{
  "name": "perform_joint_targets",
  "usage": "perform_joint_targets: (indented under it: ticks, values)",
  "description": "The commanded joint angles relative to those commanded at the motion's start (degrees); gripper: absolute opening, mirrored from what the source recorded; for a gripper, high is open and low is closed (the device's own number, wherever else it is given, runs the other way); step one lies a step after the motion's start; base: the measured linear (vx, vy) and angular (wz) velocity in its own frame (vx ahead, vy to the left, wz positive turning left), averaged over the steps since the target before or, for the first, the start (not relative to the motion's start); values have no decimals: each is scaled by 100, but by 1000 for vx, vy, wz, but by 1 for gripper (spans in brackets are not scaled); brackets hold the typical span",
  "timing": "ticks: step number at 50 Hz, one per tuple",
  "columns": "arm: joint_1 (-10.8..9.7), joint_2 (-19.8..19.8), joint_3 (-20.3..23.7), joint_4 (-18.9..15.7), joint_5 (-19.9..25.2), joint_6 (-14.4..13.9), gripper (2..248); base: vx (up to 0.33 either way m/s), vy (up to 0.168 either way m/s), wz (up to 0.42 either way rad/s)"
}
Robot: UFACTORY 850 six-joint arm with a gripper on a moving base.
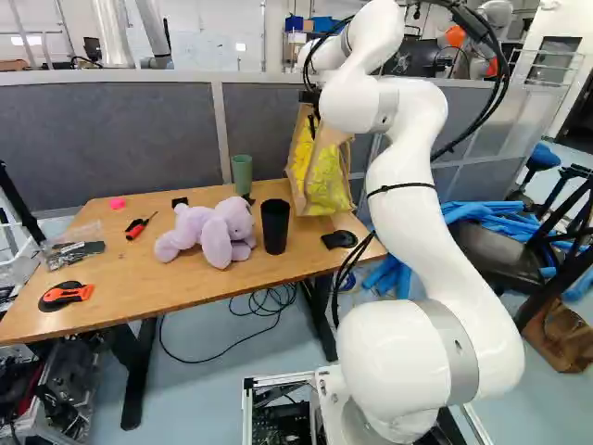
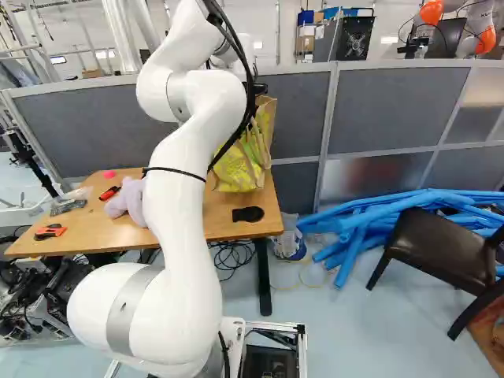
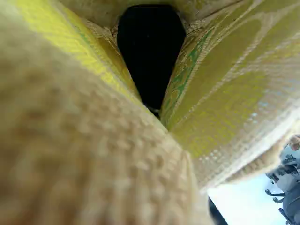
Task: Pick up the bag on the ground and place it on the table
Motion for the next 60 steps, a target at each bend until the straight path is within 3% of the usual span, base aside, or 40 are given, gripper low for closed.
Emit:
perform_joint_targets:
  ticks: [26, 46, 47, 51, 52, 56, 57, 60]
  values:
    - [16, -987, -1197, 0, 0, 0, 23, 0, 0, 0]
    - [18, -1180, -1379, 0, 0, 0, 23, 0, 0, 0]
    - [18, -1180, -1379, 0, 0, 0, 37, 0, 0, 0]
    - [18, -1180, -1379, 0, 0, 0, 37, 0, 0, 0]
    - [18, -1180, -1379, 0, 0, 0, 70, 0, 0, 0]
    - [18, -1180, -1379, 0, 0, 0, 70, 0, 0, 0]
    - [18, -1180, -1379, 0, 0, 0, 105, 0, 0, 0]
    - [18, -1180, -1379, 0, 0, 0, 105, 0, 0, 0]
